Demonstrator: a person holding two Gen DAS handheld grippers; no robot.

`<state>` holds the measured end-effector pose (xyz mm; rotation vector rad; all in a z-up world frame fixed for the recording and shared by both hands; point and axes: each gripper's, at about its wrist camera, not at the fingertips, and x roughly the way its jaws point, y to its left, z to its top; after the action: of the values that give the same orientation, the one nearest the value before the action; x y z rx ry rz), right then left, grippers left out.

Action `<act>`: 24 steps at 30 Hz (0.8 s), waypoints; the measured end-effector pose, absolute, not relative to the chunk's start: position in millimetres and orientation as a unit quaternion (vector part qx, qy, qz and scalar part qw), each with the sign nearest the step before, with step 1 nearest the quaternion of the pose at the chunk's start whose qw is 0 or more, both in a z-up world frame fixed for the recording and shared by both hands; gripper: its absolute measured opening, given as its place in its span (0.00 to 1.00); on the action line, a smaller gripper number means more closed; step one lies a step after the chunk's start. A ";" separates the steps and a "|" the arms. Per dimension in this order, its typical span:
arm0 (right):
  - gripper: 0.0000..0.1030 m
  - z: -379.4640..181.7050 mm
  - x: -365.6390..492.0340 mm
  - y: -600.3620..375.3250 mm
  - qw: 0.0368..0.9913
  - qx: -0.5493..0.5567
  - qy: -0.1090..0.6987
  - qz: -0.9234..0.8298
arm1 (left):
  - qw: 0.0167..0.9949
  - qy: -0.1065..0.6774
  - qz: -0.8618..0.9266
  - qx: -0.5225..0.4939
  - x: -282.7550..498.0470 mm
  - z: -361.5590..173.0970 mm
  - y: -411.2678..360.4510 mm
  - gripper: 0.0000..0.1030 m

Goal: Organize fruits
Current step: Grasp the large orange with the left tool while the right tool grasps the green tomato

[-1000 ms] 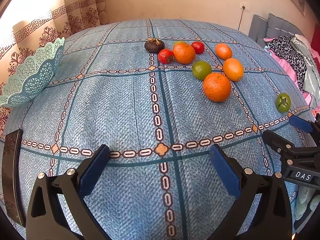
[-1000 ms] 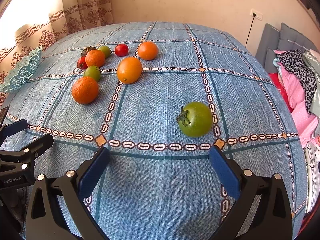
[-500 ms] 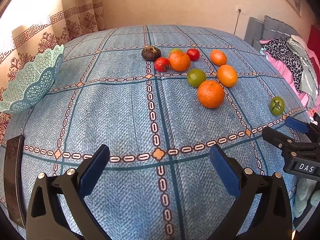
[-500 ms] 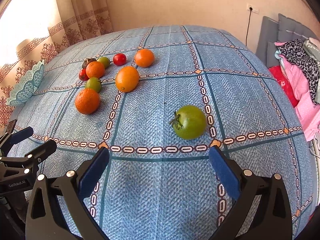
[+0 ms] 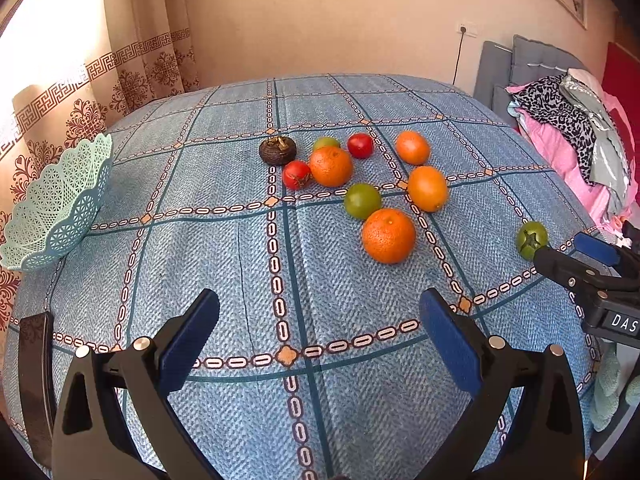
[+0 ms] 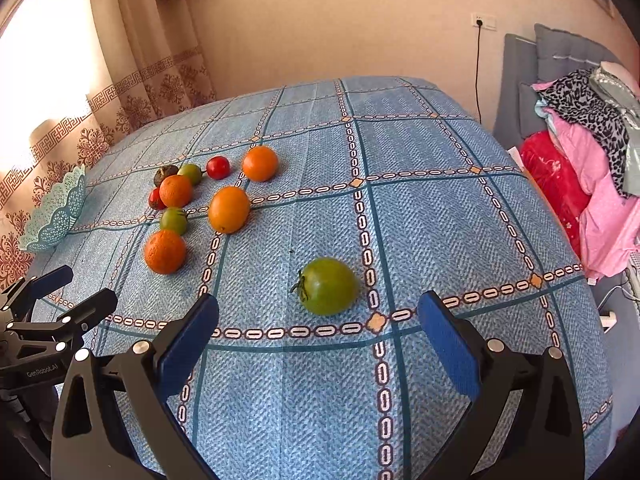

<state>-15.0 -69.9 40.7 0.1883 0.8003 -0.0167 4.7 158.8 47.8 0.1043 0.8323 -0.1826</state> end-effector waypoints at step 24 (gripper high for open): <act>0.68 21.5 12.1 -62.7 0.904 0.066 0.423 -0.008 | 0.888 0.442 -0.121 0.028 73.5 25.7 123.0 0.80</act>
<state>12.1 -62.7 21.5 0.1373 0.8733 -0.0161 73.5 123.0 25.7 0.0579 0.9186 -0.2521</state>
